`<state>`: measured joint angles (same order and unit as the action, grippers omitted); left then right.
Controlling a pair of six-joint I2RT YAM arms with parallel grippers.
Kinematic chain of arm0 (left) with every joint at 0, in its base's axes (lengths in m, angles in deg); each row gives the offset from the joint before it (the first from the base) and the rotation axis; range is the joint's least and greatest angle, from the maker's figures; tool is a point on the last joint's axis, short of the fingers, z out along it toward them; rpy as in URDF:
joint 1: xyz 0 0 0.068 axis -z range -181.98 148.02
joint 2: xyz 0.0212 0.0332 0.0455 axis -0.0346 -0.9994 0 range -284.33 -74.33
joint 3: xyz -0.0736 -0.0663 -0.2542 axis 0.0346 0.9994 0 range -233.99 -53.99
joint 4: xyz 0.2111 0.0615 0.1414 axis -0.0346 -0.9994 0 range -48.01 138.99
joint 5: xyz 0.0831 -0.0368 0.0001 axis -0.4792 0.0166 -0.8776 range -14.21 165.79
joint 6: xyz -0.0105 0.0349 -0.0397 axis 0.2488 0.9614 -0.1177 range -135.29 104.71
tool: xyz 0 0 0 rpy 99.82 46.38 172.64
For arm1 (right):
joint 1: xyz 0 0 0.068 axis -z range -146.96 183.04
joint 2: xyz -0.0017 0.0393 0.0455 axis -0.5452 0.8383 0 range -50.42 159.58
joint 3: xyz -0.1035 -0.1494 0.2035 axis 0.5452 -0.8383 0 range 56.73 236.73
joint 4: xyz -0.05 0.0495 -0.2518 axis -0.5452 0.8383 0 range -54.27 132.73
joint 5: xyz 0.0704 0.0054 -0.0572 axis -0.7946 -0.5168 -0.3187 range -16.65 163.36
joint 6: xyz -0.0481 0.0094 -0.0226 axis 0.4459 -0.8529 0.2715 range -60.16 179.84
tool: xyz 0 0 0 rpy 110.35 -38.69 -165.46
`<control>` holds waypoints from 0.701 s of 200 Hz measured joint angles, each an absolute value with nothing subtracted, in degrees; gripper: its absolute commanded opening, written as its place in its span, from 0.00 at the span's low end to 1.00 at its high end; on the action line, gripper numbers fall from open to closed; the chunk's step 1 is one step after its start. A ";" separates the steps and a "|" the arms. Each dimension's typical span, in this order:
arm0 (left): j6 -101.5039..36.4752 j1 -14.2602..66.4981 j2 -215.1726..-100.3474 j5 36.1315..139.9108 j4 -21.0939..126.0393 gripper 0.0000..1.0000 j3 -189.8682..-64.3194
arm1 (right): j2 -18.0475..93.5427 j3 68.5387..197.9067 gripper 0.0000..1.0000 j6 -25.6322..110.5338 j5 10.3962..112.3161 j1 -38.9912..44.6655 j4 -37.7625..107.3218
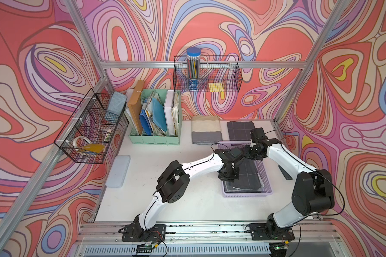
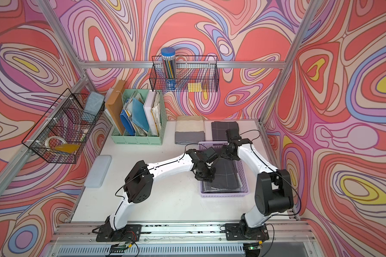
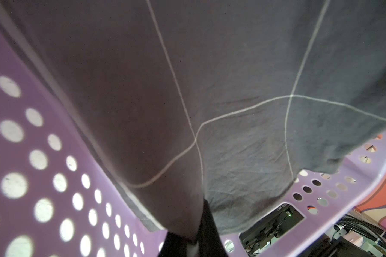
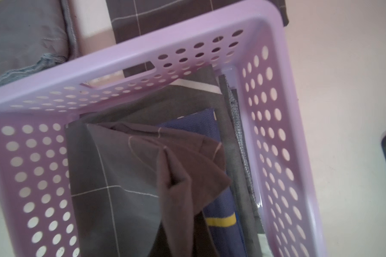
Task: Put the folded pillowcase in the basket
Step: Place the pillowcase in the basket.
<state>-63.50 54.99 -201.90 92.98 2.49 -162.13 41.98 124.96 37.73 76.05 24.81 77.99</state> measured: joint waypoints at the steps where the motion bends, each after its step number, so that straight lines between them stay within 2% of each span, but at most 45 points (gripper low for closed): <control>1: -63.50 54.99 -201.94 93.00 2.51 0.11 -162.13 | 42.07 124.96 0.12 37.73 76.10 24.81 77.97; 14: -63.65 54.99 -202.10 93.22 2.71 0.27 -162.13 | 43.19 124.98 0.24 37.84 76.62 24.99 77.75; 35: -63.91 54.99 -202.07 94.47 4.04 0.47 -161.58 | 44.21 124.98 0.35 38.08 78.11 25.09 77.58; 58: -64.24 55.01 -202.07 95.54 5.40 0.56 -159.96 | 43.99 125.31 0.48 38.40 80.43 25.09 77.53; 74: -64.22 55.06 -201.94 96.41 6.42 0.60 -159.35 | 42.62 125.31 0.52 38.78 81.41 25.14 77.23; 117: -64.20 55.06 -200.59 97.31 7.87 0.66 -158.13 | 39.05 128.81 0.51 39.56 83.99 25.14 77.20; 128: -64.18 55.06 -200.26 97.29 7.85 0.69 -158.13 | 38.16 129.07 0.43 39.69 84.05 25.14 77.03; 140: -64.13 55.06 -199.76 97.14 7.69 0.73 -158.13 | 37.04 129.07 0.27 39.50 83.38 25.14 77.29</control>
<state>-64.13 55.06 -199.76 97.14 7.69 -158.13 37.04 129.07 39.50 83.38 25.14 77.29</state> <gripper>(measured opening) 0.678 0.405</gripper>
